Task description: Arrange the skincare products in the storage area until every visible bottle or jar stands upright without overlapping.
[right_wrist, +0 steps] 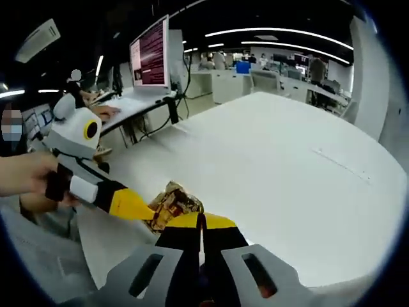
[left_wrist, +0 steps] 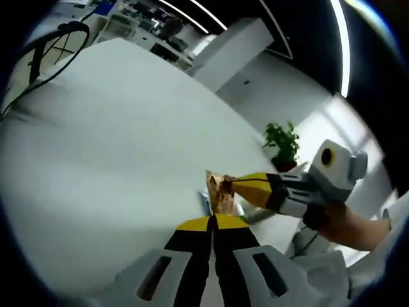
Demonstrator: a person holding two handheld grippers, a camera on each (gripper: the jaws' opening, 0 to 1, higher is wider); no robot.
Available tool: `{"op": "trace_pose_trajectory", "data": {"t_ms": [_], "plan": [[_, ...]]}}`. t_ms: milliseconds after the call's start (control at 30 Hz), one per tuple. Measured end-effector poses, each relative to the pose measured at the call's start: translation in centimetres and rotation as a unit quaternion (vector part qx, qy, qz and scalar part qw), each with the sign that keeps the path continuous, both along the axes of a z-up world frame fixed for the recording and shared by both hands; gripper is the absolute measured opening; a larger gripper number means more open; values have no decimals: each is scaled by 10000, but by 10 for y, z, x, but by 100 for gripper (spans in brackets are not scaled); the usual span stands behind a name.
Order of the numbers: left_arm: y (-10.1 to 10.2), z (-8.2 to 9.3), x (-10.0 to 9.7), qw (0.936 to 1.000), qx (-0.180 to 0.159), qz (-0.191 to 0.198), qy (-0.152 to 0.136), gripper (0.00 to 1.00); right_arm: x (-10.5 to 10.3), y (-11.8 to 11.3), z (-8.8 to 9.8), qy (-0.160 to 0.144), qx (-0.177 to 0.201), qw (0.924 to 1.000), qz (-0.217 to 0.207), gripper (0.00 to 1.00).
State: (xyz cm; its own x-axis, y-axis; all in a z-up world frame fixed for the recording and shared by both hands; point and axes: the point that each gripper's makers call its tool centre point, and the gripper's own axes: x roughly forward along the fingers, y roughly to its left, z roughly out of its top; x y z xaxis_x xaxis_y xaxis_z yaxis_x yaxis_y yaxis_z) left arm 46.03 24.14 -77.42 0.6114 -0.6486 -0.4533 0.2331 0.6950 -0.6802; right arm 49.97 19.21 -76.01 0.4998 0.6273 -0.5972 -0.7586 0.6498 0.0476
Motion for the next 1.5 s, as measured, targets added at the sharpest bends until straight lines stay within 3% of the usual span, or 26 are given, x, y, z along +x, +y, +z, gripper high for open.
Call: {"op": "trace_pose_trajectory", "data": {"t_ms": [433,633,1300,1500], "plan": [[3,-33,23,9992,116,-57,370,1,19,2,-32,33,-381,9993,-51,1],[2,-43,12,9979,329,-130,540,1,16,3,-49,28,-661,9977,158,1],[6,-62,22,9944,895,-369,423,1,16,4,-69,-32,-1023,9940,378,1],[5,-61,23,9923,1094,-535,224,2,17,3,-73,-32,-1059,9936,399,1]]}}
